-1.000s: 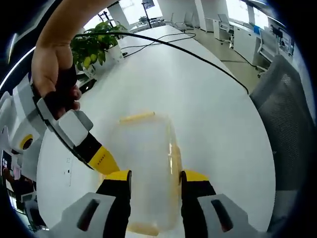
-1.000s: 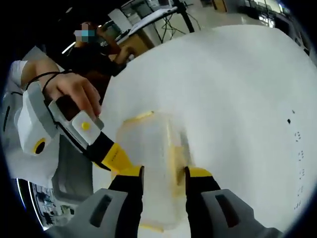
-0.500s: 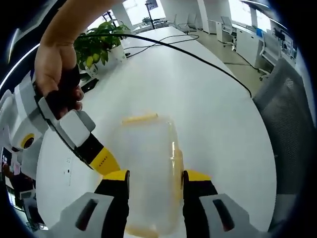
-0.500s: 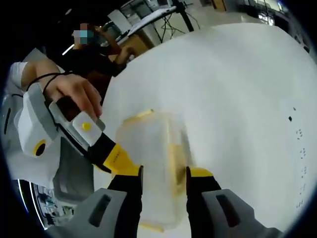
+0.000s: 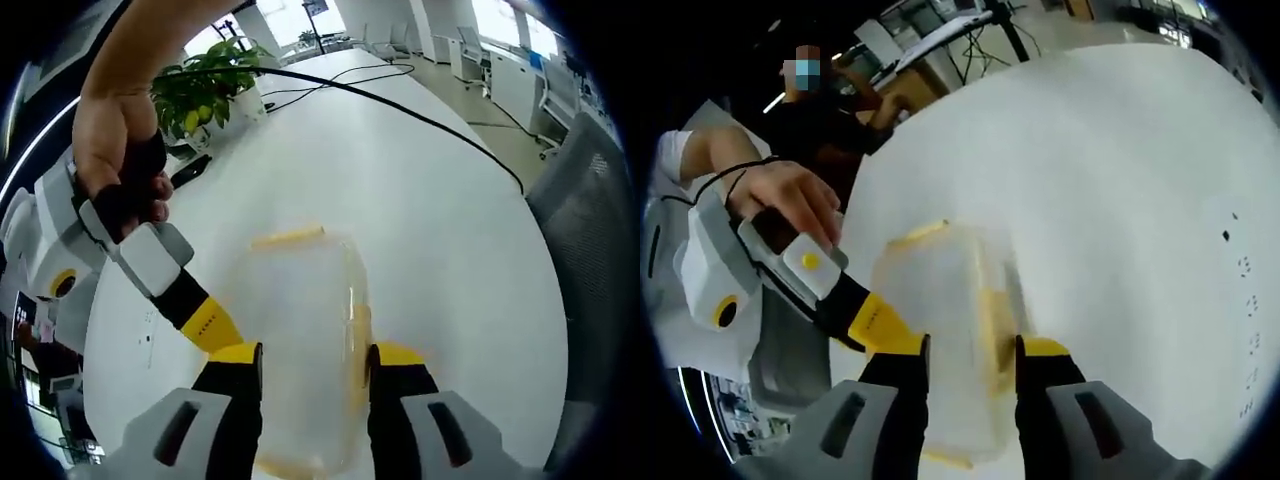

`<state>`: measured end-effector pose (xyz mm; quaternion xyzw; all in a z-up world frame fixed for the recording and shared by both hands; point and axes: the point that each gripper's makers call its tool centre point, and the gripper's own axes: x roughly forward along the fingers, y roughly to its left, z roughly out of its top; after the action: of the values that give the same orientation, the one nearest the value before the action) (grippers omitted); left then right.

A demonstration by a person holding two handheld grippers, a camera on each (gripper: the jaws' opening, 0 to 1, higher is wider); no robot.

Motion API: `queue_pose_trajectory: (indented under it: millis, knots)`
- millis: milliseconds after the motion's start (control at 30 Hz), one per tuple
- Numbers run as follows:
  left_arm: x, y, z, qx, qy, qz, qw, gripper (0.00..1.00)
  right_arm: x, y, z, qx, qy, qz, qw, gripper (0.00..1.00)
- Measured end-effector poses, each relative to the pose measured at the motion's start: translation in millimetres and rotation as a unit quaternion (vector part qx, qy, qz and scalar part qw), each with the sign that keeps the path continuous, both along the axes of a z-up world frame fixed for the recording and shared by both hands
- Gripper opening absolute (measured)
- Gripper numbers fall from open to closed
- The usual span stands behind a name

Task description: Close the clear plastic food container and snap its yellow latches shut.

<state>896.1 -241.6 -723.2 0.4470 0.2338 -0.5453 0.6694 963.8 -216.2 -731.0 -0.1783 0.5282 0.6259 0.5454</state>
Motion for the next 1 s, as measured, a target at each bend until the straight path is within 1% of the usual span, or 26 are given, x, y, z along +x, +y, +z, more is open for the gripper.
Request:
queue_pose_trajectory:
  millis: [233,433,467,500,533,633,833,933,1000]
  knots:
    - [1.6,0,-0.8,0.015,-0.002,0.009,0.9999,0.34,-8,0,1.6,-0.003,0.002,-0.003,1.0,0.29]
    - [1.6,0,-0.9,0.02,-0.011,0.011,0.9997,0.33,0,-1,-0.4,-0.004,0.009,-0.007,0.9999,0.28]
    - [1.7,-1,-1.6,0.02,-0.013,0.013,0.9996,0.32,1,-2,-0.8,-0.005,0.012,-0.009,0.9999,0.28]
    - [7.0,-1,-1.6,0.025,-0.032,0.017,0.9991,0.32,-3,-3,0.4,-0.007,0.036,-0.003,0.9993,0.26]
    - [6.7,-1,-2.7,0.028,-0.026,0.019,0.9991,0.32,6,0,-1.2,-0.003,0.016,-0.015,0.9998,0.26]
    - [5.2,1,-1.7,0.023,-0.028,0.017,0.9992,0.32,-4,1,3.4,-0.004,0.02,-0.019,0.9996,0.25]
    - [2.1,2,-1.8,0.02,-0.026,0.016,0.9993,0.32,-15,5,8.7,-0.003,0.02,-0.019,0.9996,0.25]
    - [-0.6,2,-1.7,0.019,-0.027,0.015,0.9993,0.32,-3,3,4.5,-0.001,0.022,-0.022,0.9995,0.26]
    - [-2.4,2,-1.6,0.02,-0.028,0.014,0.9993,0.32,0,2,3.5,0.002,0.022,-0.024,0.9995,0.26]
